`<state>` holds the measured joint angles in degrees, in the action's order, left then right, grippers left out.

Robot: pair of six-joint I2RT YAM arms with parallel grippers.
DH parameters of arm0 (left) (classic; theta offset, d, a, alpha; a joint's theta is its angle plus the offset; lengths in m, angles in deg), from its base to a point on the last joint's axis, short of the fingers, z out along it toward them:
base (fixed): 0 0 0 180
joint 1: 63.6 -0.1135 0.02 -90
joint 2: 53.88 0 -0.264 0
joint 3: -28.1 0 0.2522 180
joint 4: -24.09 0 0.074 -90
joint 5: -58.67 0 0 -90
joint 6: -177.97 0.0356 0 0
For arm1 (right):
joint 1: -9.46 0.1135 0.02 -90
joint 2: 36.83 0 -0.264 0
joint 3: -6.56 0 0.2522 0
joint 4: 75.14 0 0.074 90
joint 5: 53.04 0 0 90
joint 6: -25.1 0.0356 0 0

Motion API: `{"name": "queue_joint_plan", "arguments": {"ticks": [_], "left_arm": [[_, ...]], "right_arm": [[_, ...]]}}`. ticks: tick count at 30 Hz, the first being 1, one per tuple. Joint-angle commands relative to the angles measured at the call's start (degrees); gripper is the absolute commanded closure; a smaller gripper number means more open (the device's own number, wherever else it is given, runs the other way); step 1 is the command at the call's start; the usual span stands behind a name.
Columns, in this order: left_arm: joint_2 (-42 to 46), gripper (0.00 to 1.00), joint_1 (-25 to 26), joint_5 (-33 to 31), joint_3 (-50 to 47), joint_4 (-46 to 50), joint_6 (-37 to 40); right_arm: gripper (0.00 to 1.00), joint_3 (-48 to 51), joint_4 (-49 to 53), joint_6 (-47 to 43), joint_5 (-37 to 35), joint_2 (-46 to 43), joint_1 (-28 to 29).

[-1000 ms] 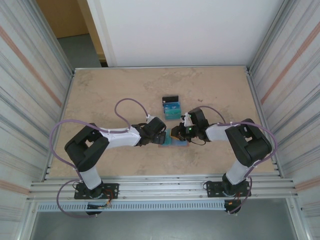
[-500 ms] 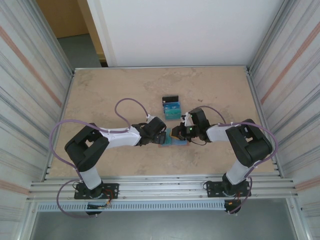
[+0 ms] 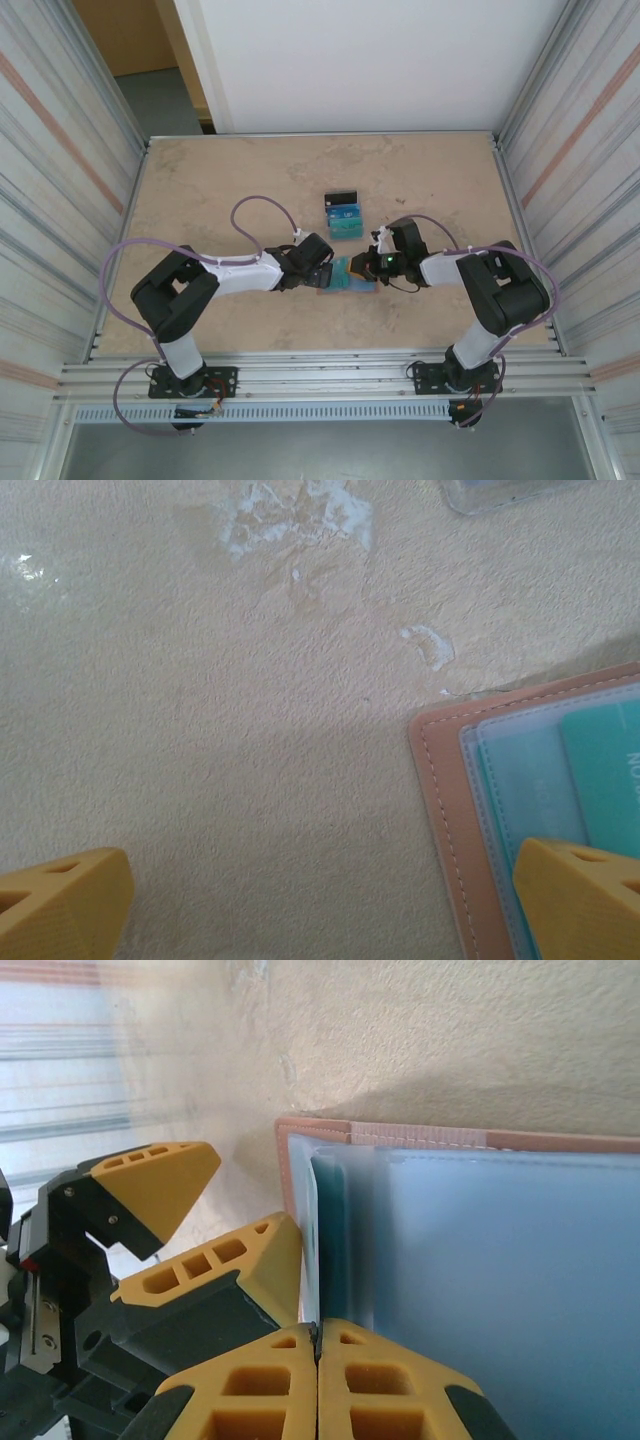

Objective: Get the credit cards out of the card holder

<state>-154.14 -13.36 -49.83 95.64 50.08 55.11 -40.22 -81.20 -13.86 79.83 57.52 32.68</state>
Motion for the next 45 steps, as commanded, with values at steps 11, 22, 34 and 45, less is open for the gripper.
{"name": "queue_joint_plan", "arguments": {"ticks": [11, 22, 34, 45], "left_arm": [[0.9, 0.01, 0.2, -2.2, 1.9, 6.9, 2.8], [4.1, 0.01, 1.6, -1.1, 5.4, 6.1, 5.3], [-1.4, 0.01, 2.3, 0.7, 7.4, 5.8, 5.9], [-3.6, 0.01, 2.4, 1.0, 6.8, 7.0, 4.9]], "right_arm": [[0.93, 1.0, 2.3, -1.0, 0.5, -2.4, -1.5], [0.93, 0.8, 2.2, -0.9, 0.6, -1.2, -1.3], [0.93, 0.9, 2.6, -0.7, 0.6, -1.6, -1.3], [0.84, 0.6, 2.3, -0.4, 0.2, -1.5, -0.7]]}}
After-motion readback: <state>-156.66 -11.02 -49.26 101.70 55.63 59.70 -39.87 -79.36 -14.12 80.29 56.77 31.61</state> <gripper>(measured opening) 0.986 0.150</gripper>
